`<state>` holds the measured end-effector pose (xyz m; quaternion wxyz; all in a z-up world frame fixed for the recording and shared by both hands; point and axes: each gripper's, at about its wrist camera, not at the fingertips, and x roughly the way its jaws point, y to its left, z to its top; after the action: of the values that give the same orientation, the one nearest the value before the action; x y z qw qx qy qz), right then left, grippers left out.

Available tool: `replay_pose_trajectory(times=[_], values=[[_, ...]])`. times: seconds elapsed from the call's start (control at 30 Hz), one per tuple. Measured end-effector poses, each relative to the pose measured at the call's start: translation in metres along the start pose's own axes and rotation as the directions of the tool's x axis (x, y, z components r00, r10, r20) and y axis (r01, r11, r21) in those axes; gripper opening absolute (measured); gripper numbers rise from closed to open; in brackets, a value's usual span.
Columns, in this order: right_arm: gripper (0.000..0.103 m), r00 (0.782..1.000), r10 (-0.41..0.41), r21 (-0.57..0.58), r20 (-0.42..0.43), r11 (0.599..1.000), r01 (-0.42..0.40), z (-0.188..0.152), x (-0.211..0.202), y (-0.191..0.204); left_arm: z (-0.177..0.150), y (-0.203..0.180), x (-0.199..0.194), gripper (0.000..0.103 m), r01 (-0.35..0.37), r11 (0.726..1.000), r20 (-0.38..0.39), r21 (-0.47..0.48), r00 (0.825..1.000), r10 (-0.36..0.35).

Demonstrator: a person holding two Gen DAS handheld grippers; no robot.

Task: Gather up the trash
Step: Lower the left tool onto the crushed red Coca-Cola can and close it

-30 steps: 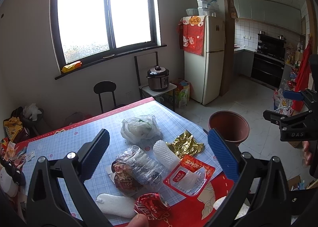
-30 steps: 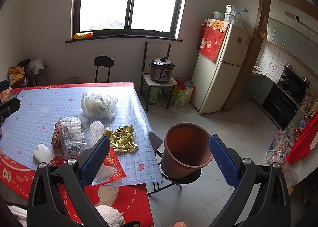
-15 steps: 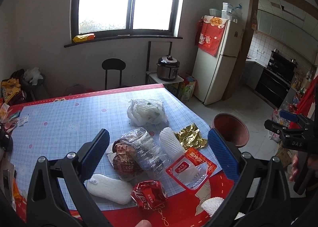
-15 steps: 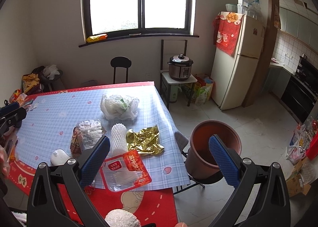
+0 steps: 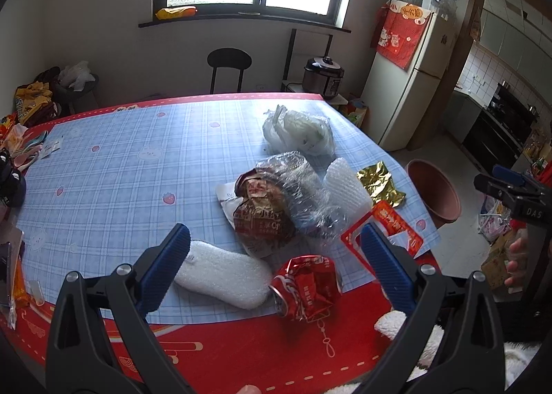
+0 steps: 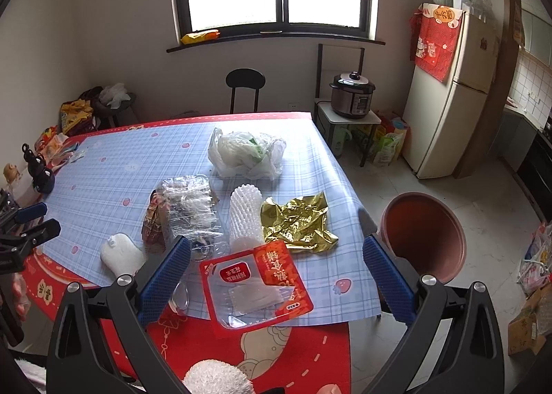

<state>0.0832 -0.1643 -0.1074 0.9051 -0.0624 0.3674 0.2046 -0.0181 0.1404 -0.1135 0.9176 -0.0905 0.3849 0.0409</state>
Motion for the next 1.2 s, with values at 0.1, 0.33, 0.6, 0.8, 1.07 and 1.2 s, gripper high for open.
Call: replay_pose_trajectory(times=[0.1,0.33,0.6,0.8,1.07,1.2], values=[[0.098,1.0,0.021,-0.006,-0.019,1.0,-0.021,-0.005,0.011,0.012,-0.017,0.015,0.011,0.097,0.021,0.999,-0.038,-0.029,0.999,-0.022],[0.098,0.998,-0.029,-0.012,-0.059,1.0,0.029,-0.007,0.034,0.042,-0.034,0.033,0.036,0.096,0.087,0.995,-0.109,-0.056,0.99,-0.092],[0.098,0.994,-0.049,0.01,-0.102,0.999,0.051,-0.004,0.059,0.064,-0.035,0.057,0.07,0.079,0.192,0.976,-0.157,-0.103,0.966,-0.207],[0.098,0.995,-0.06,0.051,-0.084,0.997,0.064,-0.012,0.063,0.074,-0.047,0.054,0.091,0.068,0.282,0.957,-0.209,-0.066,0.934,-0.289],[0.098,0.987,0.009,0.08,-0.16,0.997,0.004,-0.029,0.084,0.059,-0.065,0.036,0.115,0.063,0.313,0.941,-0.278,-0.127,0.9,-0.337],[0.098,0.987,0.066,0.034,-0.146,0.998,-0.062,-0.027,0.087,0.058,-0.073,0.027,0.137,0.055,0.284,0.938,-0.332,-0.199,0.881,-0.337]])
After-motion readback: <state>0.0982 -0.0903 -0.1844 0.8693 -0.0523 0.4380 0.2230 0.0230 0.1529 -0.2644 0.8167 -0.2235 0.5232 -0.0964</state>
